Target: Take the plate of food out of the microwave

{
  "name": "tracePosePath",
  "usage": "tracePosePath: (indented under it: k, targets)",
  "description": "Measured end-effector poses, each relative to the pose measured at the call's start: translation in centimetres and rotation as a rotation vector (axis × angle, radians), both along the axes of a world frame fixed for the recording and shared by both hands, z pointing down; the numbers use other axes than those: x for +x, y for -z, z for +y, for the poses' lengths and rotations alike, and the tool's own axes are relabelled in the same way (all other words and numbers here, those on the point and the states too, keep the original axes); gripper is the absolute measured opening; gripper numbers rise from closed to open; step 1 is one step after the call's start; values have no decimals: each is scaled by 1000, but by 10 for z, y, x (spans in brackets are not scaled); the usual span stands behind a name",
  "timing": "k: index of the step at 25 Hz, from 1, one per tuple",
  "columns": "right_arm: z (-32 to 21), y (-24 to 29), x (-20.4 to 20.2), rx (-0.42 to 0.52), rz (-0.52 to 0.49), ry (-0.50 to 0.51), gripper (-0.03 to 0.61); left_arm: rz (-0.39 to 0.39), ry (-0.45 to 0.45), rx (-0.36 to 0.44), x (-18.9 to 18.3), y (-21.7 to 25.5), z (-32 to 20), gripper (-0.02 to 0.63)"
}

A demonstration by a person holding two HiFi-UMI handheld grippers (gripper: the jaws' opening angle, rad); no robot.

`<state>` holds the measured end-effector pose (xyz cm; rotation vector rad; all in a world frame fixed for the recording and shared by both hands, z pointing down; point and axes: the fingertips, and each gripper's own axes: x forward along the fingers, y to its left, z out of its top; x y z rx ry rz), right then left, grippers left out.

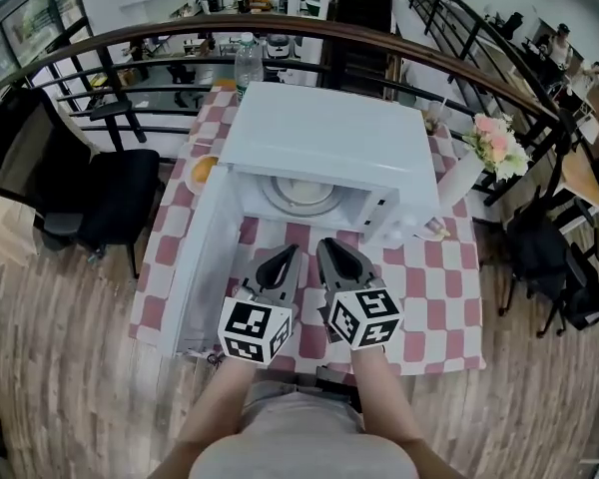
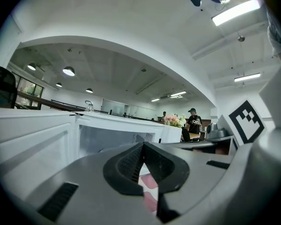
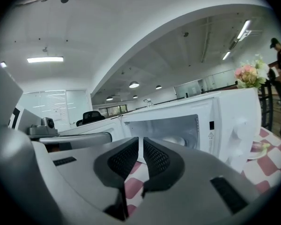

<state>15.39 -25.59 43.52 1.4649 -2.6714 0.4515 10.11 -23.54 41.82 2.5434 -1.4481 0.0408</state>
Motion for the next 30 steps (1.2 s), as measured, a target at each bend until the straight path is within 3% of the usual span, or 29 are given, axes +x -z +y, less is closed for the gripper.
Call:
tracePosePath:
  k: [1, 3, 6, 9, 13, 17, 18, 21, 26, 30]
  targets:
    - [-2, -1, -1, -3, -11, 2, 38, -2, -3, 0, 0, -1, -2, 2]
    - [-6, -3, -2, -7, -36, 2, 138, 2, -3, -2, -1, -1, -10, 2]
    - [-10, -4, 1, -5, -80, -25, 205, 7, -11, -8, -4, -1, -19, 2]
    - [-16, -8, 7, -19, -149, -68, 316, 10, -24, -16, -8, -2, -20, 2]
    - [-18, -11, -2, -38, -184, -24, 314, 17, -34, -35, -16, -8, -19, 2]
    - [-24, -11, -1, -23, -168, -52, 153, 20, -51, -36, -20, -9, -19, 2]
    - [-26, -12, 0, -27, -178, -69, 146, 21, -55, -34, -21, -8, -19, 2]
    - [-35, -21, 0, -86, -264, -103, 150, 29, -68, -28, -21, -6, -20, 2]
    - [-50, -53, -6, -261, -405, -173, 272, 33, -93, -25, -19, -7, -17, 2]
    - [-66, -79, -7, -379, -514, -257, 293, 38, -99, -21, -20, -8, -18, 2]
